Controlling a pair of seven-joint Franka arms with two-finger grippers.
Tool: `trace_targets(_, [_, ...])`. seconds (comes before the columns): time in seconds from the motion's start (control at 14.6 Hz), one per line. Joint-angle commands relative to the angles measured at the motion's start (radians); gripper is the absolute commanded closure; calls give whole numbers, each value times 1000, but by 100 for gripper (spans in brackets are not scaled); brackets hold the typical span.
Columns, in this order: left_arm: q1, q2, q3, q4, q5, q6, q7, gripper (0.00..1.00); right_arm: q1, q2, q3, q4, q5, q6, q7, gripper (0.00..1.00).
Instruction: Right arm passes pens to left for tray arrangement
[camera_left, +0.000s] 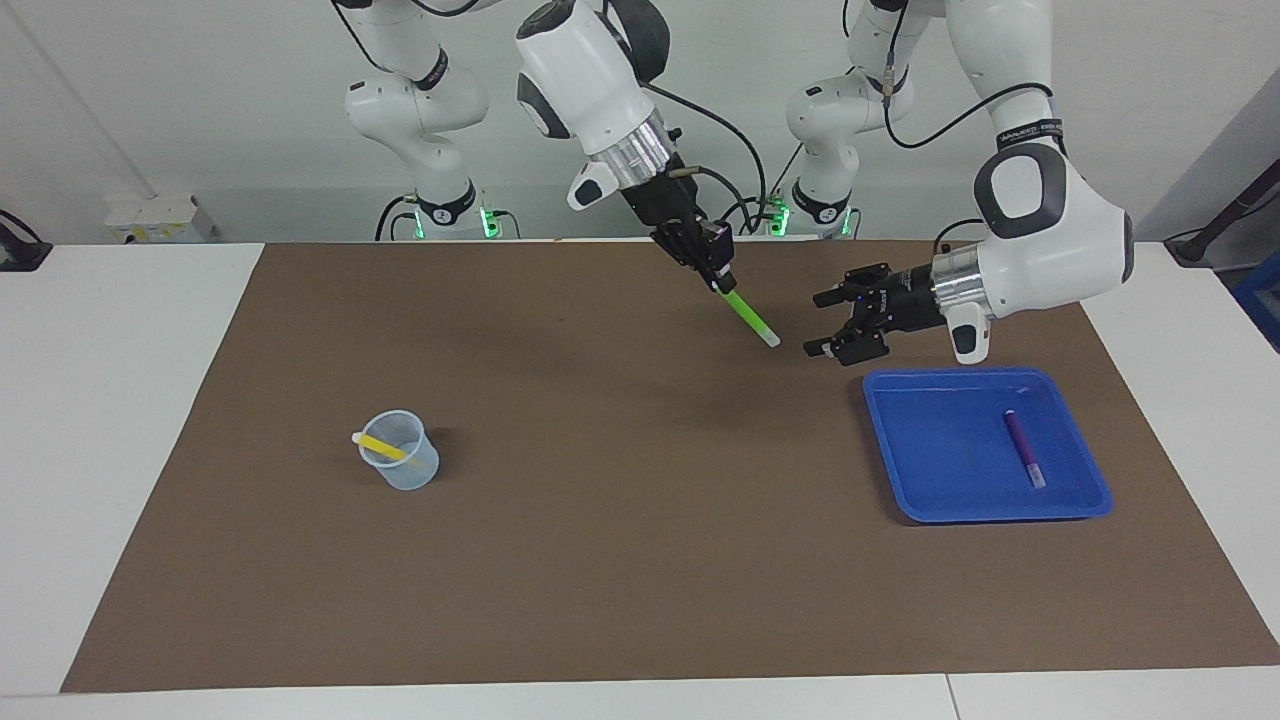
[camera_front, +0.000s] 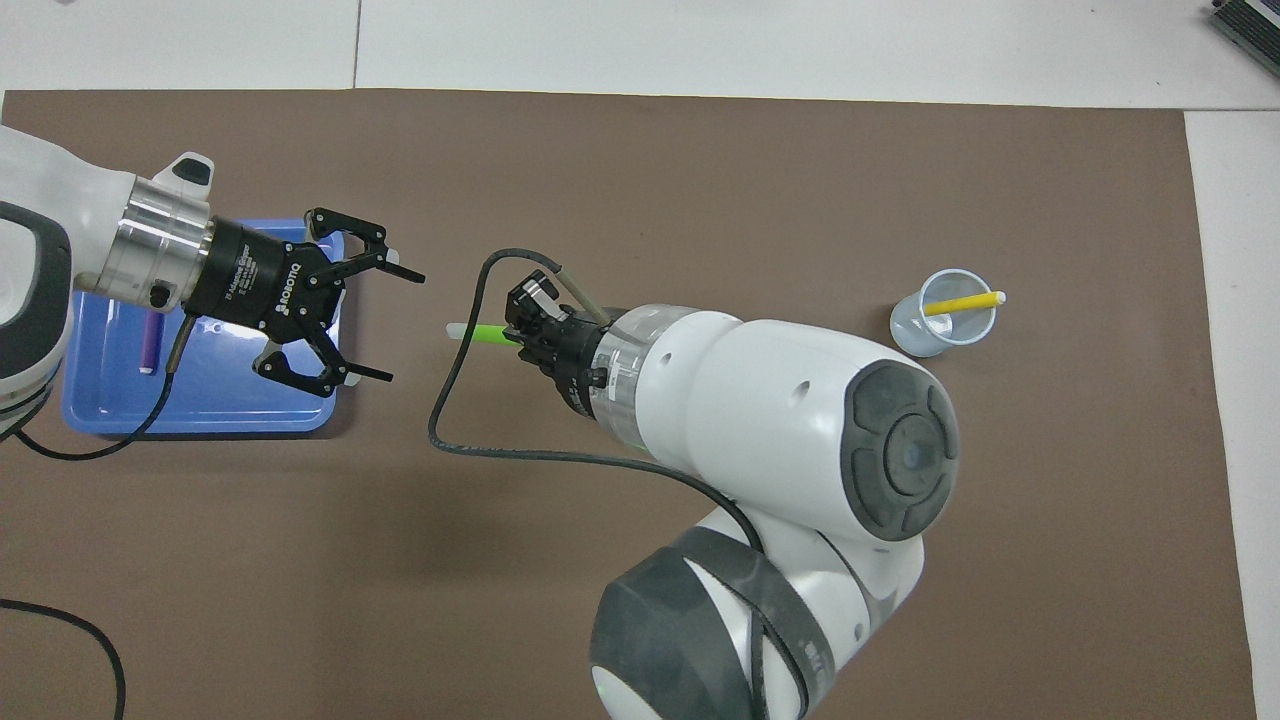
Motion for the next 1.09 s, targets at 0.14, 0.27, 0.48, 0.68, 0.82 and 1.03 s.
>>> trace_targets(0.14, [-7, -6, -34, 6, -53, 32, -92, 5, 10, 22, 2, 21, 5, 18, 10, 100])
trace_targets(0.27, [-9, -9, -51, 1, -55, 41, -113, 8, 12, 25, 2, 21, 5, 29, 11, 100])
trace_targets(0.48, [-9, -18, -57, -11, -53, 45, -112, 17, 23, 31, 2, 21, 5, 38, 11, 100])
trace_targets(0.68, [-30, -31, -57, -28, -53, 46, -110, 29, 23, 31, 2, 21, 5, 38, 11, 100])
trace_targets(0.82, [-30, -40, -57, -45, -52, 48, -104, 49, 23, 31, 2, 21, 3, 38, 10, 100])
trace_targets(1.03, [-30, -58, -57, -86, -50, 68, -92, 51, 23, 31, 2, 21, 3, 38, 10, 100])
